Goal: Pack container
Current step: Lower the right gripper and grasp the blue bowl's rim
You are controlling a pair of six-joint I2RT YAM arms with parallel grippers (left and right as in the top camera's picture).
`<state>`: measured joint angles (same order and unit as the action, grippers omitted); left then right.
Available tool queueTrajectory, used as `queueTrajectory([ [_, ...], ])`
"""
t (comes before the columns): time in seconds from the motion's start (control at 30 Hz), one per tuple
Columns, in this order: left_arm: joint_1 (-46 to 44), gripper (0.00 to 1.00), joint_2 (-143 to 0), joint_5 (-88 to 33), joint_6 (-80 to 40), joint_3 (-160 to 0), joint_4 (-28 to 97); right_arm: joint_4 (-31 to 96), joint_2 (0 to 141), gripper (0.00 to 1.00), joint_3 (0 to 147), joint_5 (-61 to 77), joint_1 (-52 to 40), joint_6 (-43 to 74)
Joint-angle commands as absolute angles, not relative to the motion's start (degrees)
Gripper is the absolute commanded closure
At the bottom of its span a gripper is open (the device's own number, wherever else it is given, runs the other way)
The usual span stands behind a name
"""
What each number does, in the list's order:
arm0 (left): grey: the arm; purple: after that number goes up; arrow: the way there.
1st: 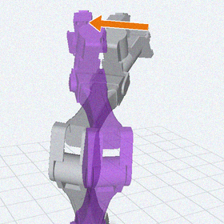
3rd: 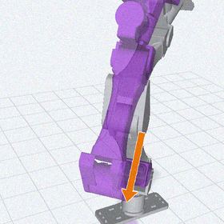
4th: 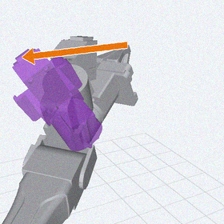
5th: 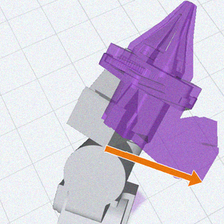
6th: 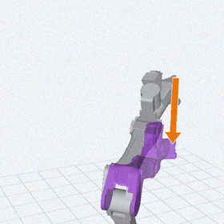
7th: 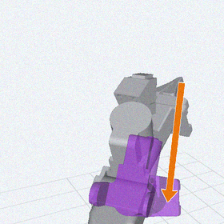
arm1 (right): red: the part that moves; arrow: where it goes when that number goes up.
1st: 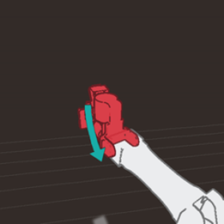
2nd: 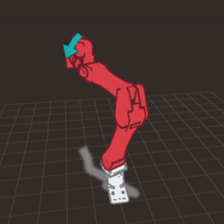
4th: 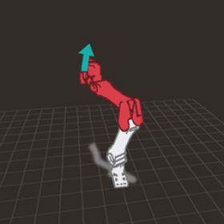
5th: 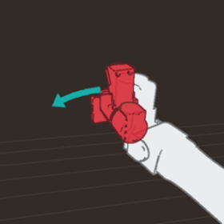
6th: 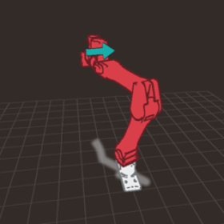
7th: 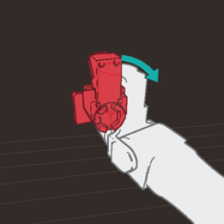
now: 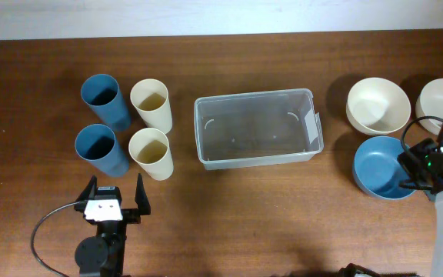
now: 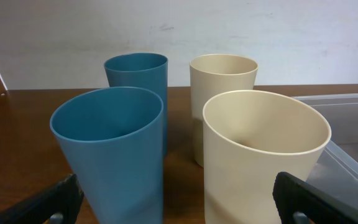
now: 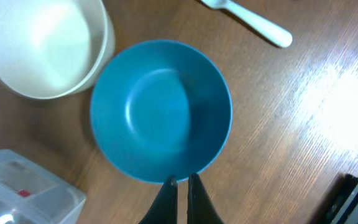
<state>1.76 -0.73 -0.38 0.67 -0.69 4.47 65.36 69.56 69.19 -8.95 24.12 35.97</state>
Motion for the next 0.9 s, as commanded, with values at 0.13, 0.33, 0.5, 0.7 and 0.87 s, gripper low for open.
queueTrajectory([
  [0.13,2.1,0.0,-0.3,-0.2,1.7,-0.5,4.8,61.3,81.2,0.46,63.1,-9.7,24.1,37.1],
  [0.33,2.1,0.0,-0.3,-0.2,1.7,-0.5,4.8,56.5,92.4,0.38,60.9,-8.2,24.1,37.2],
  [0.5,2.1,0.0,-0.3,-0.2,1.7,-0.5,4.8,55.4,95.7,0.36,60.1,-8.0,24.1,38.1],
  [0.7,2.1,0.0,-0.3,-0.2,1.7,-0.5,4.8,50.1,95.8,0.34,54.2,-7.7,24.9,39.5],
  [0.87,2.1,0.0,-0.3,-0.2,1.7,-0.5,4.8,49.4,95.0,0.34,54.0,-7.5,26.9,38.5],
])
